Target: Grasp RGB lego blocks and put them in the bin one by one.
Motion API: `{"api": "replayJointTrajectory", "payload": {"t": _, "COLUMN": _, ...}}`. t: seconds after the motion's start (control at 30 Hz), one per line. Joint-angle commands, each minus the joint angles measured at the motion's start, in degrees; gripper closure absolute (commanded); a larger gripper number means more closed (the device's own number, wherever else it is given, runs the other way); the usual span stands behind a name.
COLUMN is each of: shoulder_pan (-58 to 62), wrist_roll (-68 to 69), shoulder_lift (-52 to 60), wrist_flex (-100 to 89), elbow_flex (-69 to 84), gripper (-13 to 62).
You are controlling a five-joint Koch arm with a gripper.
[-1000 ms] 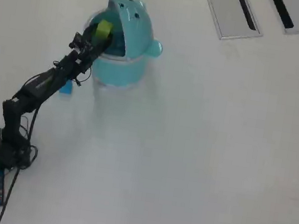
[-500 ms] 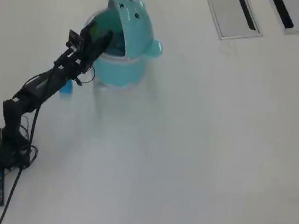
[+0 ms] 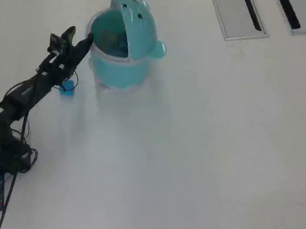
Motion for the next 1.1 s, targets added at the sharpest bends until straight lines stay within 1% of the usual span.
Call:
{"api": "replayJointTrajectory", "payload": {"t": 0.0, "shoulder_pan": -1.93, "wrist_roll": -0.53, "shoulder_lift": 5.45, "wrist_flex": -6.06, "elbow_flex": 0.18, "gripper": 20.9}}
{"api": "replayJointTrajectory", "payload": {"t": 0.23, "shoulder_pan": -5.54, "wrist_roll": -0.35, "shoulder_lift": 14.15, "wrist_flex": -5.1, "elbow_flex": 13.1, "gripper": 20.9}}
{"api": "replayJointTrajectory", "payload": {"t": 0.5, "shoulder_pan": -10.11, "wrist_roll": -0.35, "shoulder_lift": 18.9, "wrist_flex": -1.58, "elbow_flex": 23.38, "gripper": 20.9}}
{"api": "replayJointTrajectory", "payload": {"t": 0.83, "shoulder_pan": -10.72, "wrist_roll": -0.79, "shoulder_lift": 20.04, "wrist_flex": 5.01, "elbow_flex": 29.97, "gripper": 19.4}}
{"api": "replayJointTrajectory", "payload": {"t": 1.07, "shoulder_pan": -9.23, "wrist_roll": -2.55, "shoulder_lift": 16.7, "wrist_flex": 6.06, "elbow_flex": 30.5, "gripper": 19.4}}
